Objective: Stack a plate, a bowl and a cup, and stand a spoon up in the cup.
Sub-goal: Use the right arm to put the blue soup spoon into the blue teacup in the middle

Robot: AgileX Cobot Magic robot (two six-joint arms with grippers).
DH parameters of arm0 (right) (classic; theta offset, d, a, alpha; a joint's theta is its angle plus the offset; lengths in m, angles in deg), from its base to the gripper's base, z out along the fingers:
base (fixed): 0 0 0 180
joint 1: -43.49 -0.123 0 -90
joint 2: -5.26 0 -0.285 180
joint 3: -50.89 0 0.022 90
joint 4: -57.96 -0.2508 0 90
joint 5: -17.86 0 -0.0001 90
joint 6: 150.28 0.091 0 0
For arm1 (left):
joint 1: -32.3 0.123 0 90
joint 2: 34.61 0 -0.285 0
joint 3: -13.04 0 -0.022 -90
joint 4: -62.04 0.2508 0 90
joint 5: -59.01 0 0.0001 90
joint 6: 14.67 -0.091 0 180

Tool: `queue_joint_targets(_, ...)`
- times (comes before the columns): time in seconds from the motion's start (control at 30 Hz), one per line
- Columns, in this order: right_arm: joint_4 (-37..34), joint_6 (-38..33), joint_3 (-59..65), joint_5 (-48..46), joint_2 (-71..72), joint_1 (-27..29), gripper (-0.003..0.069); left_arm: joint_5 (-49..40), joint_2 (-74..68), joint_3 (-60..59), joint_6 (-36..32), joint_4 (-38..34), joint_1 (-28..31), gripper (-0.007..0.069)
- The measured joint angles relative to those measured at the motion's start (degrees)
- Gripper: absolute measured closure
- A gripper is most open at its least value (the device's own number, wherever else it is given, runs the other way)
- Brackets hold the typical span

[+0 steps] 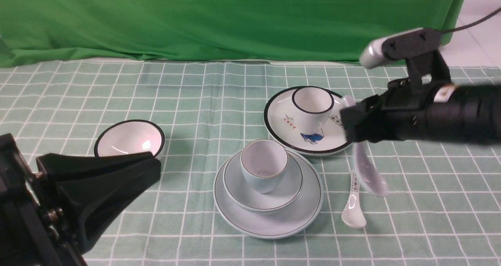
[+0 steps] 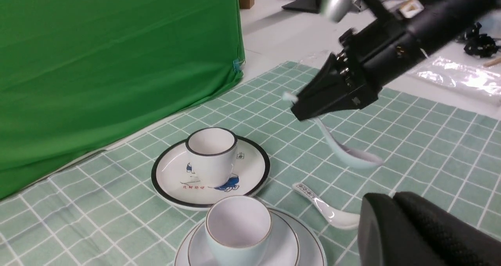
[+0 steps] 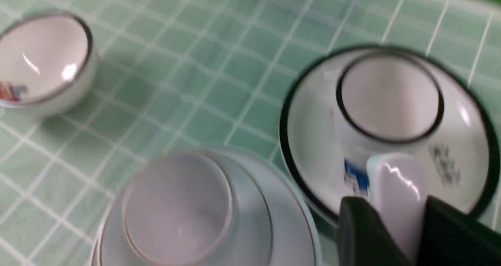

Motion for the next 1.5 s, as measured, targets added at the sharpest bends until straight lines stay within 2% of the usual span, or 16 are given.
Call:
queue_joint_targets(0.1,-0.9,0.3,5.7,16.7,1.3,-8.5,0.0473,-0.7,0.0,0.0,-0.2,0.1,0.0,0.0615)
queue_joint_targets(0.13,-0.5,1.2,7.9,25.9,0.9,-12.8,0.0473,-0.8,0.0,0.0,-0.5,0.3,0.0,0.0615)
queue_joint_targets(0.2,1.9,3.4,9.0,34.1,-0.7,-17.0,0.0473,-0.9,0.0,0.0,-0.6,0.4,0.0,0.0615)
queue_joint_targets(0.27,5.2,6.2,9.1,38.7,-2.4,-18.4,0.0473,-1.0,0.0,0.0,-0.6,0.5,0.0,0.0615)
queue_joint_targets(0.33,11.6,12.2,8.6,45.6,-6.3,-19.0,0.0473,-1.0,0.0,0.0,-0.6,0.6,0.0,0.0615)
queue_joint_targets(0.43,15.7,15.6,7.2,49.6,-10.9,-18.4,0.0473,-1.0,0.0,0.0,-0.6,0.6,0.0,0.0614)
queue_joint_targets(0.53,18.1,17.2,5.6,51.1,-14.1,-17.2,0.0473,-1.1,0.0,0.0,-0.6,0.6,0.0,0.0614)
queue_joint_targets(0.63,23.3,22.8,2.3,52.0,-18.6,-14.3,0.0473,-1.5,0.0,0.0,-0.6,0.8,0.0,0.0614)
queue_joint_targets(0.83,27.3,28.4,-0.2,53.0,-22.7,-11.6,0.0473,-2.0,0.0,0.0,-0.6,1.7,0.0,0.0614)
queue_joint_targets(1.0,30.4,29.1,-0.2,53.7,-25.8,-11.2,0.0473,-2.3,0.0,0.0,-1.1,1.8,0.0,0.0613)
queue_joint_targets(1.33,30.6,29.0,-0.3,54.0,-29.4,-11.1,0.0471,-2.3,0.0,0.0,-1.8,1.8,0.0,0.0613)
queue_joint_targets(1.5,30.6,28.6,-0.3,54.0,-30.7,-11.1,0.0414,-2.3,0.0,0.0,-1.9,1.8,0.0,0.0613)
